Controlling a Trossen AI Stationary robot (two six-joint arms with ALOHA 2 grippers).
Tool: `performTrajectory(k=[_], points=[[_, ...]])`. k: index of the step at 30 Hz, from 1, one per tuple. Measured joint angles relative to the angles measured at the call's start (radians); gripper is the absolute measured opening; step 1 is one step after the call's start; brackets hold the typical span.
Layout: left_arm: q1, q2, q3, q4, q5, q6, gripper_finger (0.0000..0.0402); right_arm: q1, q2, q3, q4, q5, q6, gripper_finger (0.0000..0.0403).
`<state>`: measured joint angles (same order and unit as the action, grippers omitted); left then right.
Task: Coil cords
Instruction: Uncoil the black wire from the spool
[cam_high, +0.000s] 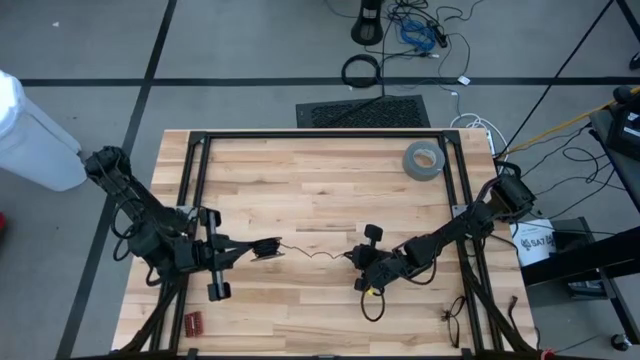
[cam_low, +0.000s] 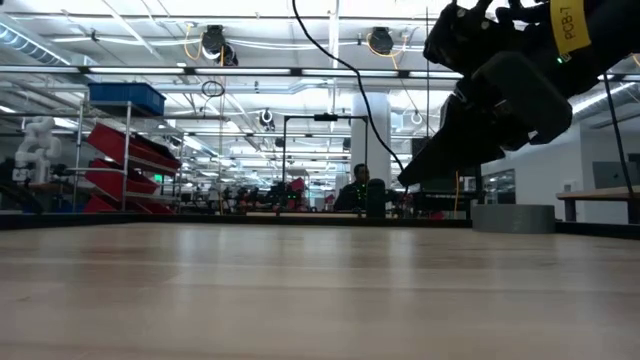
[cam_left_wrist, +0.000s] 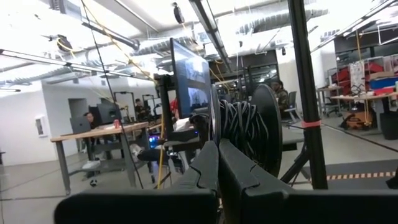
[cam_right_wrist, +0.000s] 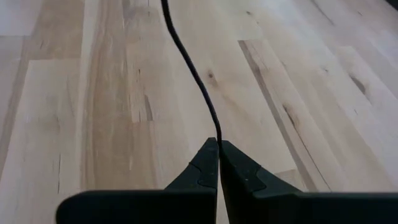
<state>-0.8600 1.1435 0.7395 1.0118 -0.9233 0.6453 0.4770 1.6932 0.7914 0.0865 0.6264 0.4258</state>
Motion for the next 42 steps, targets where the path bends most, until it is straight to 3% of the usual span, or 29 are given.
performTrajectory(k=[10, 16, 23, 30, 34, 42], points=[[0.005, 0.0, 0.0, -0.026, -0.069, 0.0, 0.0001, 0.006, 0.0, -0.001, 0.082, 0.164, 0.052, 0.0028], [0.03, 0.0, 0.0, -0.062, -0.12, -0.007, 0.0001, 0.027, 0.0, -0.001, 0.48, 0.24, -0.197, 0.0082], [0.043, 0.008, 0.0, -0.065, -0.125, -0.011, 0.0001, 0.018, 0.03, -0.001, 0.56, 0.239, -0.25, 0.0152], [0.076, 0.033, 0.0, -0.062, -0.124, -0.011, 0.0001, -0.037, 0.108, 0.022, 0.905, 0.221, -0.501, 0.0197], [0.091, 0.039, 0.0, -0.06, -0.124, -0.012, 0.0001, -0.046, 0.109, 0.113, 0.891, 0.162, -0.592, 0.0208], [0.13, 0.067, 0.0, -0.06, -0.089, -0.064, 0.0001, -0.055, 0.109, 0.327, 0.653, 0.104, -0.69, 0.021]])
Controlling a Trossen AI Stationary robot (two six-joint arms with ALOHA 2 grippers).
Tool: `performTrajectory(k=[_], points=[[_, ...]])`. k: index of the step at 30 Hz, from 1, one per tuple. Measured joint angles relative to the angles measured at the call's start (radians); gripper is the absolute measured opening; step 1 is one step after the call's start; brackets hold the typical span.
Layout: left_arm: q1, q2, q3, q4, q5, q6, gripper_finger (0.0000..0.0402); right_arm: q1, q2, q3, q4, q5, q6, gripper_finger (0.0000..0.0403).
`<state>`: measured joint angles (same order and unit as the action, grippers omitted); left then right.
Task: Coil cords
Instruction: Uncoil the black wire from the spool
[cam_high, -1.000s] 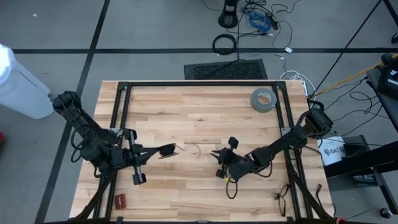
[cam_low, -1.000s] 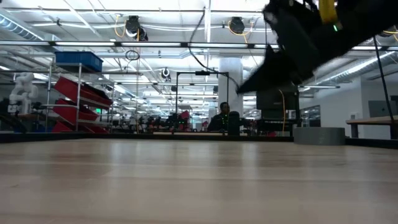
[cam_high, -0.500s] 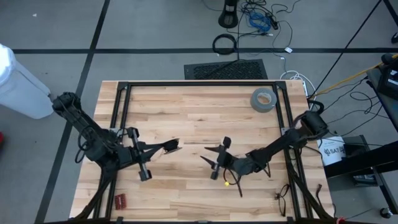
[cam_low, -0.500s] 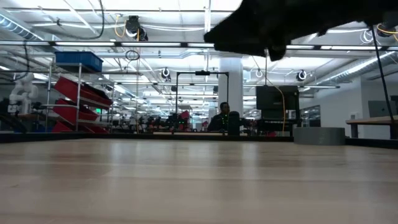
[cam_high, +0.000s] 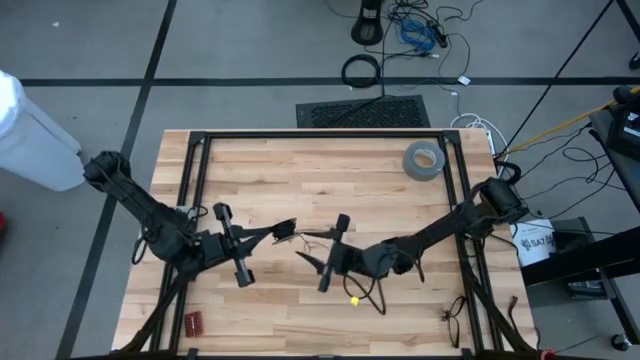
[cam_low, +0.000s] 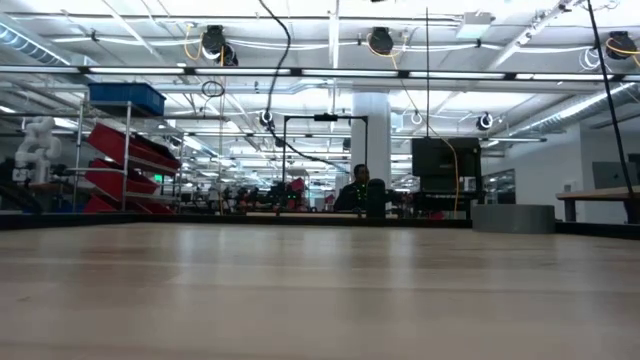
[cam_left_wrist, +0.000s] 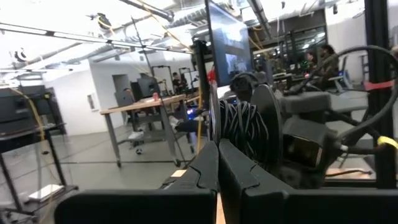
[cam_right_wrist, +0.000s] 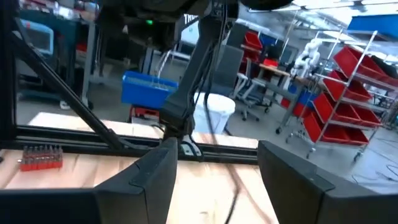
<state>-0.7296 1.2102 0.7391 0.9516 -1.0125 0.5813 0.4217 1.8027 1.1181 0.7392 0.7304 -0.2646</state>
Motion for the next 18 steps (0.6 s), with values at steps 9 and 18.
performTrajectory(k=[9, 18], points=[[0.059, 0.048, 0.0, 0.008, 0.066, -0.054, 0.0001, -0.004, 0.0, 0.014, -0.175, 0.0, 0.095, 0.021], [0.081, 0.055, 0.0, 0.005, 0.121, -0.104, 0.0001, -0.028, 0.0, -0.023, -0.177, -0.003, 0.149, 0.0209]])
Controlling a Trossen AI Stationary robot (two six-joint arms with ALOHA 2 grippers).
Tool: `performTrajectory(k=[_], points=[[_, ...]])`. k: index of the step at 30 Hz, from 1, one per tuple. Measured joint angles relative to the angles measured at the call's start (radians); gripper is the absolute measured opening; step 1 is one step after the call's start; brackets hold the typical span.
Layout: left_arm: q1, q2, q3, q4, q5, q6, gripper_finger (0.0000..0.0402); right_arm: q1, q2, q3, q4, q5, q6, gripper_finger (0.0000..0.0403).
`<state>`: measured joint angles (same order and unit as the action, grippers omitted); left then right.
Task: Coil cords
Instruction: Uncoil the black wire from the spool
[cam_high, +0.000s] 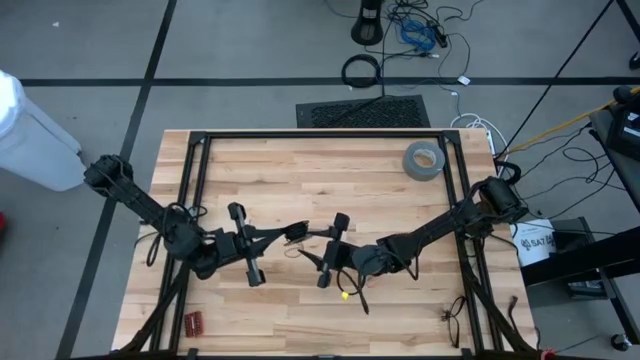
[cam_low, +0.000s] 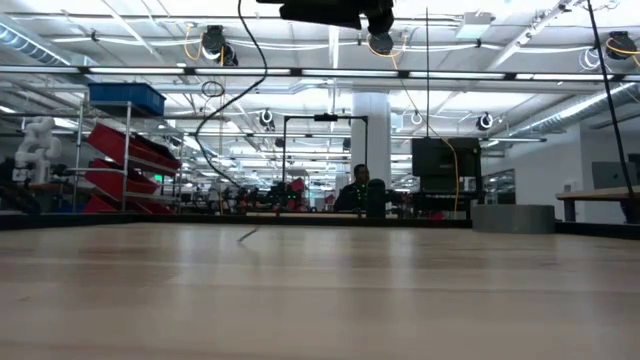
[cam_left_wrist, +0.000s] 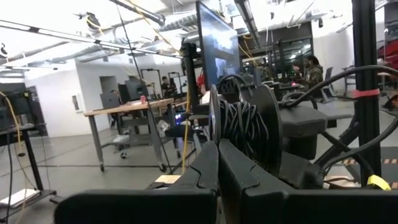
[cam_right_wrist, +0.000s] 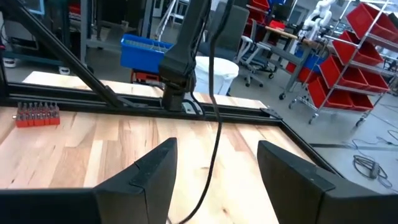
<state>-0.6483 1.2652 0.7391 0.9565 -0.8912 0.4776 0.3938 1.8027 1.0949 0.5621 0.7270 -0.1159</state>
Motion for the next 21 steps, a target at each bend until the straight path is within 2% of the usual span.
performTrajectory(k=[4, 8, 21], points=[[0.0, 0.0, 0.0, -0.001, 0.0, 0.0, 0.0001, -0.001, 0.01, -0.001, 0.02, -0.009, -0.004, 0.0198], [0.0, 0.0, 0.0, -0.001, 0.001, -0.001, 0.0001, -0.004, 0.04, -0.002, 0.096, -0.08, -0.024, 0.018], [0.0, 0.0, 0.0, -0.002, 0.027, -0.003, 0.0001, -0.033, 0.178, 0.001, 0.246, -0.079, -0.03, 0.0125]])
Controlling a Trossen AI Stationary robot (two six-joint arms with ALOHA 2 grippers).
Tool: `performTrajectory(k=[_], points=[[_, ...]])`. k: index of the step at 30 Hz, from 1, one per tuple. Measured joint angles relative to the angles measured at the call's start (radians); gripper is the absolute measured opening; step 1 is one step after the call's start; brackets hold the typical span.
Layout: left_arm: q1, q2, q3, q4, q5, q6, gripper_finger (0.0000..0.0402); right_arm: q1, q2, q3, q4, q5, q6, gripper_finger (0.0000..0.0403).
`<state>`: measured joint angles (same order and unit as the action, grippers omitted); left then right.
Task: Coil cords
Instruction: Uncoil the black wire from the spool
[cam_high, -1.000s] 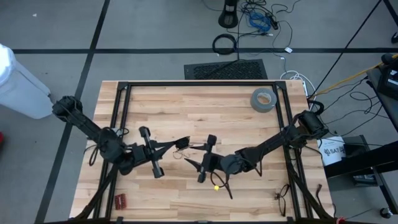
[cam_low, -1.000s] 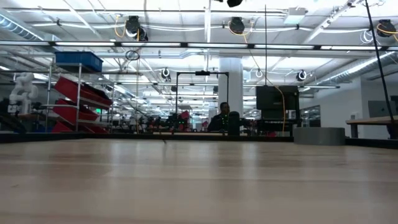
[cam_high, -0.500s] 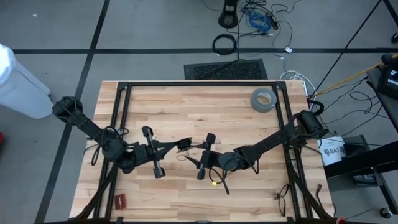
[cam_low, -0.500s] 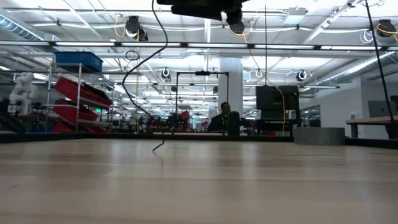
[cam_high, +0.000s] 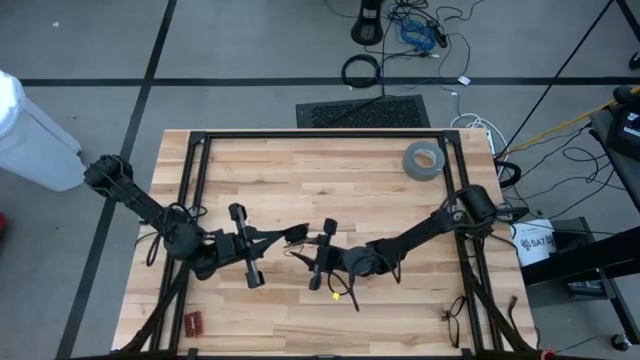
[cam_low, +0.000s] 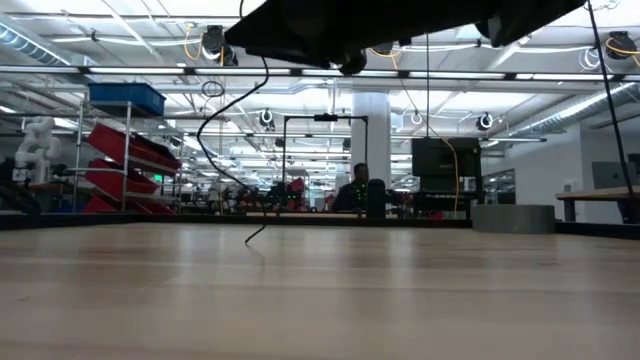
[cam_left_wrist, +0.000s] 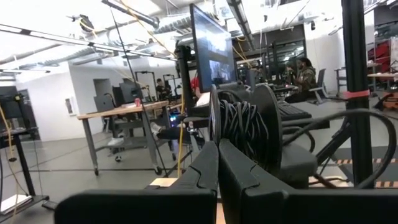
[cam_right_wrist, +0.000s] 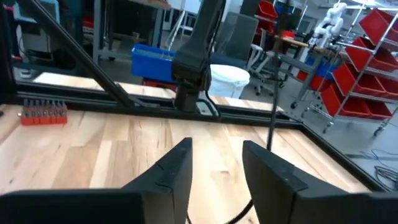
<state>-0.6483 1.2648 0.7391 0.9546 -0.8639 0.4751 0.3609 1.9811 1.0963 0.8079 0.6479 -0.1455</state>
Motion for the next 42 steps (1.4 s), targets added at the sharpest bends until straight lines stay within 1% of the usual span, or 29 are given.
performTrajectory(k=[5, 9, 13, 16, 18, 22, 26, 32, 37, 40, 42], points=[[0.0, 0.0, 0.0, -0.001, 0.0, 0.0, 0.0001, 0.001, 0.004, 0.003, 0.004, 0.001, -0.005, 0.0098], [0.0, 0.0, 0.0, -0.002, 0.0, 0.0, 0.0001, 0.021, 0.004, 0.003, 0.032, 0.024, -0.062, 0.0077], [0.0, 0.0, 0.0, -0.003, 0.0, 0.001, 0.0001, 0.057, 0.004, 0.004, 0.057, 0.138, -0.164, 0.0077], [0.0, 0.0, 0.0, -0.003, -0.001, 0.001, 0.0001, 0.081, 0.004, 0.01, 0.072, 0.218, -0.236, 0.0088], [0.0, 0.0, 0.0, -0.003, -0.001, 0.001, 0.0001, 0.09, 0.004, 0.016, 0.071, 0.247, -0.265, 0.0097], [0.0, 0.0, 0.0, -0.003, -0.001, 0.0, 0.0001, 0.091, 0.004, 0.025, 0.069, 0.251, -0.277, 0.0116], [0.0, 0.0, 0.0, -0.003, -0.001, 0.0, 0.0001, 0.064, 0.004, 0.025, 0.03, 0.24, -0.21, 0.0133], [0.0, 0.0, 0.0, -0.004, -0.001, 0.0, 0.0001, 0.021, 0.004, 0.025, -0.028, 0.16, -0.099, 0.0145], [0.0, 0.0, 0.0, -0.006, -0.002, 0.0, 0.0001, 0.011, 0.004, 0.025, -0.033, 0.157, -0.083, 0.0136], [0.0, 0.0, 0.0, -0.006, -0.002, 0.0, 0.0001, 0.012, 0.004, 0.025, -0.034, 0.157, -0.083, 0.0117], [0.0, 0.0, 0.0, -0.006, -0.002, 0.0, 0.0001, 0.013, 0.004, 0.025, -0.034, 0.157, -0.083, 0.0096]])
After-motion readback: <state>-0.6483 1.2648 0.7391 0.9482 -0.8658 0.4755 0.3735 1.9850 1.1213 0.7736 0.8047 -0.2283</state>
